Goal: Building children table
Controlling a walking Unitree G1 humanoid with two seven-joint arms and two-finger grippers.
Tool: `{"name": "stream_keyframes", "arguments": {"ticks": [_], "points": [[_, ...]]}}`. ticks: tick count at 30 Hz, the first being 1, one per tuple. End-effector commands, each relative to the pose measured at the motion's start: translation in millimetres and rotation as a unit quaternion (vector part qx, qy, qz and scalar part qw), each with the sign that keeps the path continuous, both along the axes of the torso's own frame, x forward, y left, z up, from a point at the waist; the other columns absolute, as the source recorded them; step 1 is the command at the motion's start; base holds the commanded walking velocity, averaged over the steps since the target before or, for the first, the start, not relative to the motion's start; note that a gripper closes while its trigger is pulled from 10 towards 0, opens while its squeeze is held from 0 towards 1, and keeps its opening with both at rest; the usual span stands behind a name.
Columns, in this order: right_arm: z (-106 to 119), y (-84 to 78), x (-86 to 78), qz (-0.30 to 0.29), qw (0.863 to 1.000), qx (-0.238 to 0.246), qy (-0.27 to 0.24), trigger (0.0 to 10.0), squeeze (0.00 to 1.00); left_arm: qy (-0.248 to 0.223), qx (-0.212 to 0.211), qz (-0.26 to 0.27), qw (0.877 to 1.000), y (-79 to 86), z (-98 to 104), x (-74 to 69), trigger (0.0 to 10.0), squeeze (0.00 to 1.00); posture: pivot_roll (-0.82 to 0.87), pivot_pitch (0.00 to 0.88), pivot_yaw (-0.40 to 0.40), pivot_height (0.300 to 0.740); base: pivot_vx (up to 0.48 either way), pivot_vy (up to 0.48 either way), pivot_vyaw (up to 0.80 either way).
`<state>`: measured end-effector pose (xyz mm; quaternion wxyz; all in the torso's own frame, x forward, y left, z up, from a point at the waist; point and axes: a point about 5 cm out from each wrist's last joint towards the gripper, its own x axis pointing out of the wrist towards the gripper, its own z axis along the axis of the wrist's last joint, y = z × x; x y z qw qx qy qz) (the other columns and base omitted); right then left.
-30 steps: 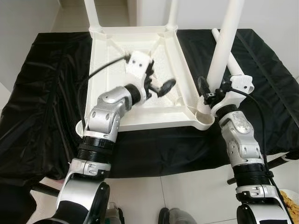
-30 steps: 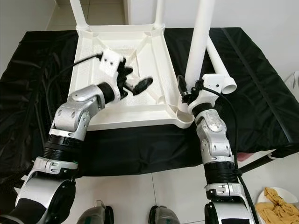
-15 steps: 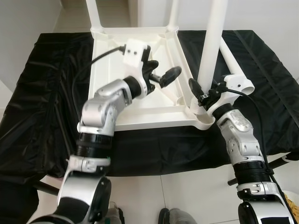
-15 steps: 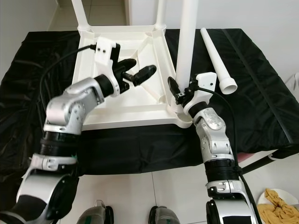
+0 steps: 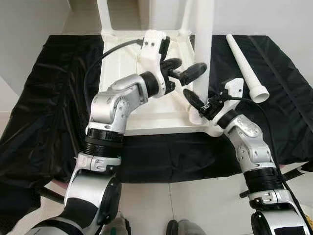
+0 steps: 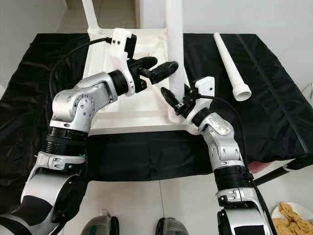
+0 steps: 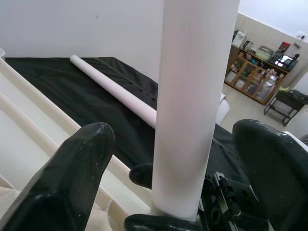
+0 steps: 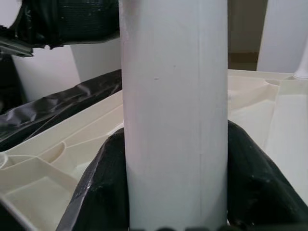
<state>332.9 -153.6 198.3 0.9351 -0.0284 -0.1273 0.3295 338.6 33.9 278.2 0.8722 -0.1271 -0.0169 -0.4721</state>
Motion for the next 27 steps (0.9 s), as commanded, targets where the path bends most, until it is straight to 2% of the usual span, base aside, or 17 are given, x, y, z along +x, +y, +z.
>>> {"name": "stream_keyframes", "arguments": {"ticks": [1,8,14,24,25,26,27], "points": [[0,3.2,-4.2,0.026,1.0,-0.008,0.001,10.0,0.0,-0.011,-0.008,-0.046,0.999,-6.5,8,-5.4,10.0,0.0,0.06,0.021,-0.041,0.74,0.0,0.0,0.0],[-1,6.1,-7.2,0.051,0.998,-0.02,0.004,10.0,0.0,-0.015,-0.008,-0.052,0.998,-9.3,15,-3.9,10.0,0.0,0.06,0.022,-0.042,0.74,0.0,0.0,0.0],[-5,9.0,-10.8,0.077,0.996,-0.033,0.012,10.0,0.0,-0.022,-0.015,-0.062,0.998,-14.5,28,-2.4,10.0,0.0,0.05,0.028,-0.033,0.74,0.0,0.0,0.0],[-7,8.2,-13.4,0.084,0.996,-0.039,0.018,10.0,0.0,-0.03,-0.028,-0.072,0.997,-17.4,39,-2.0,10.0,0.0,0.05,0.028,-0.027,0.74,0.0,0.0,0.0],[-7,7.8,-13.3,0.083,0.996,-0.039,0.018,10.0,0.0,-0.03,-0.033,-0.073,0.996,-16.9,41,-1.6,3.1,0.0,0.05,0.028,-0.026,0.74,0.0,0.0,0.0],[-7,7.8,-13.3,0.083,0.996,-0.039,0.018,10.0,0.0,-0.03,-0.033,-0.073,0.996,-16.9,41,-1.6,3.1,0.0,0.05,0.028,-0.026,0.74,0.0,0.0,0.0],[-6,6.8,-12.4,0.08,0.996,-0.039,0.017,10.0,0.0,-0.03,-0.047,-0.073,0.996,-15.8,44,-0.7,0.0,0.0,0.05,0.028,-0.025,0.74,0.0,0.0,0.0]]}}
